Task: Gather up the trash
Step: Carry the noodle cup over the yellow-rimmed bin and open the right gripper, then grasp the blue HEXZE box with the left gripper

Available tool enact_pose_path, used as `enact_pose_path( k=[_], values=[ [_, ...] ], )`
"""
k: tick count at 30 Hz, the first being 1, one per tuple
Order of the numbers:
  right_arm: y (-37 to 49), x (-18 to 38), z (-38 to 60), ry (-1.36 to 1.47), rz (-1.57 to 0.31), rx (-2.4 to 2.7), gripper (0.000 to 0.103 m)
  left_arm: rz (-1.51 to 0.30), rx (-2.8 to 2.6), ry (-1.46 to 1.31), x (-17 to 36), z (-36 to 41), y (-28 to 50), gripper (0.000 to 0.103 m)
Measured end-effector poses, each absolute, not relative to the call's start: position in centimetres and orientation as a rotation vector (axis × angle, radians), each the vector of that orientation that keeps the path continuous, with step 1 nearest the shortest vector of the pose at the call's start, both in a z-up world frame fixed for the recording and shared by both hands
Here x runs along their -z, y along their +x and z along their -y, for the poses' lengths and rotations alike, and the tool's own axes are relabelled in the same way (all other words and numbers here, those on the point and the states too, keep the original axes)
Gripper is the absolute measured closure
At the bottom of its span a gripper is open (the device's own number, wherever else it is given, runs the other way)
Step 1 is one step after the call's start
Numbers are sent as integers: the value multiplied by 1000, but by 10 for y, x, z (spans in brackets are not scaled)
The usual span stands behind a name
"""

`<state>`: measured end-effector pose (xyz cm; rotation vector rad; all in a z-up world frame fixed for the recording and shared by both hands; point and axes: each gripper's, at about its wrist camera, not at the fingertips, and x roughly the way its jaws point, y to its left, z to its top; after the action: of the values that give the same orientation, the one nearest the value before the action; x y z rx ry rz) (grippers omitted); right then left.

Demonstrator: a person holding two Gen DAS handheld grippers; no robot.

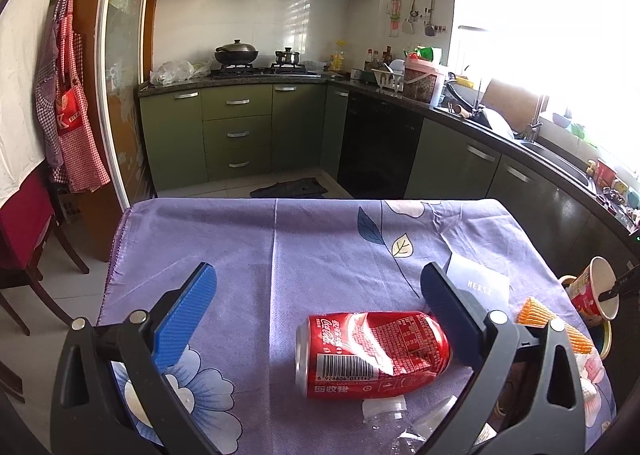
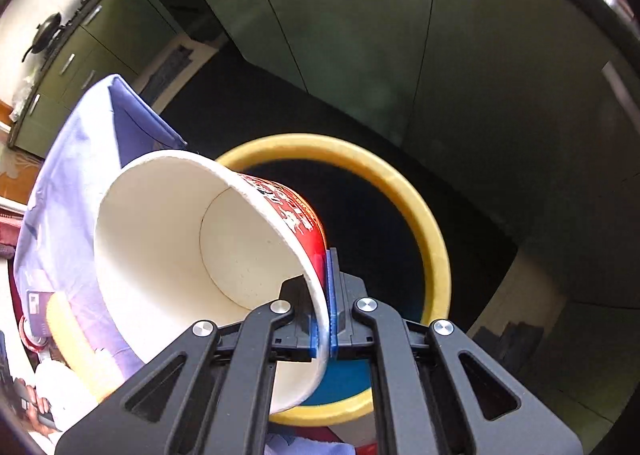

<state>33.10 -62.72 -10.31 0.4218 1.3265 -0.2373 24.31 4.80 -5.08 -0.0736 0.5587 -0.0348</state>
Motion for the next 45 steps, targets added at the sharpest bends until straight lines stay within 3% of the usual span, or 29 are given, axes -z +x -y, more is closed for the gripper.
enact_pose_path(
  k=[3, 4, 6, 19, 28, 45],
  values=[
    [335, 121, 629, 446, -1369, 233, 93, -563, 39, -74, 52, -47, 244, 6],
    [332, 127, 631, 462, -1374, 236, 77, -567, 40, -75, 52, -48, 245, 6],
    [329, 127, 632, 461, -1375, 260, 62, -576, 48, -75, 53, -48, 246, 6],
    [240, 70, 596, 409, -1214, 46, 57, -720, 268, -65, 51, -22, 258, 6],
    [167, 59, 565, 431, -1180, -48, 54, -893, 450, 161, 59, 55, 295, 6],
    [179, 70, 561, 441, -1184, -75, 53, -1125, 460, 271, 107, 92, 343, 6]
  ],
)
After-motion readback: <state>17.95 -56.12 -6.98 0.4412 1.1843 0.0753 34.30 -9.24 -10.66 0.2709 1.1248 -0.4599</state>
